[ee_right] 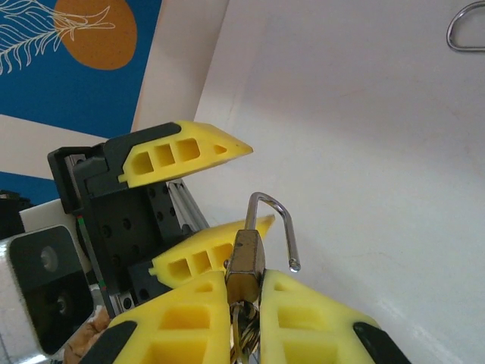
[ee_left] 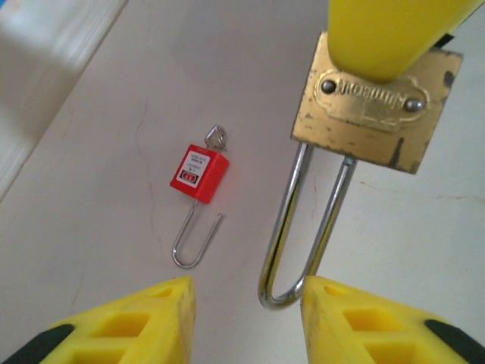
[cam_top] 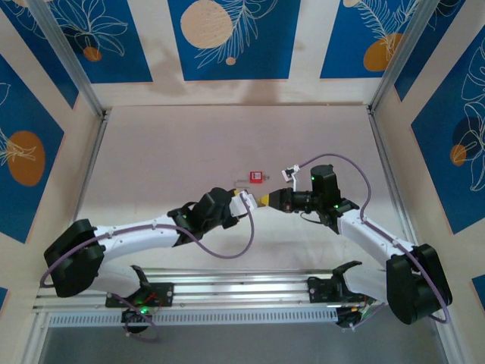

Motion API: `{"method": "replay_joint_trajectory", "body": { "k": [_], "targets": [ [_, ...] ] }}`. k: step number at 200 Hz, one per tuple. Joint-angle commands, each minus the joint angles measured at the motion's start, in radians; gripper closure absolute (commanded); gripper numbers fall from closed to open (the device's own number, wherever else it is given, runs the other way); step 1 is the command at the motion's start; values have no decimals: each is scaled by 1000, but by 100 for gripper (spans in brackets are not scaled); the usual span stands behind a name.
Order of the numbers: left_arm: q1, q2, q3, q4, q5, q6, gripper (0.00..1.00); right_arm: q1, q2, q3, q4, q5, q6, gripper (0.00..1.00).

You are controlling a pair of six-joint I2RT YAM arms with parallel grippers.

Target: Unlock with the key

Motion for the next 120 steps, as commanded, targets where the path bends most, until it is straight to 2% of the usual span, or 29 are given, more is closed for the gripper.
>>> {"method": "replay_joint_trajectory", "body": {
  "k": [1, 20, 69, 120],
  "targets": [
    [-2, 19, -3, 53, 29, 24, 66, 7, -24, 33, -22, -45, 10, 87],
    [-3, 36, 11, 33, 47, 20, 72, 9, -25, 35, -19, -47, 12, 88],
    [-4, 58, 29, -7, 84, -5, 74, 10, -33, 46, -15, -46, 17, 88],
    [-9, 80, 43, 11, 32, 4, 89, 12, -32, 42, 3, -53, 32, 88]
  ]
}}
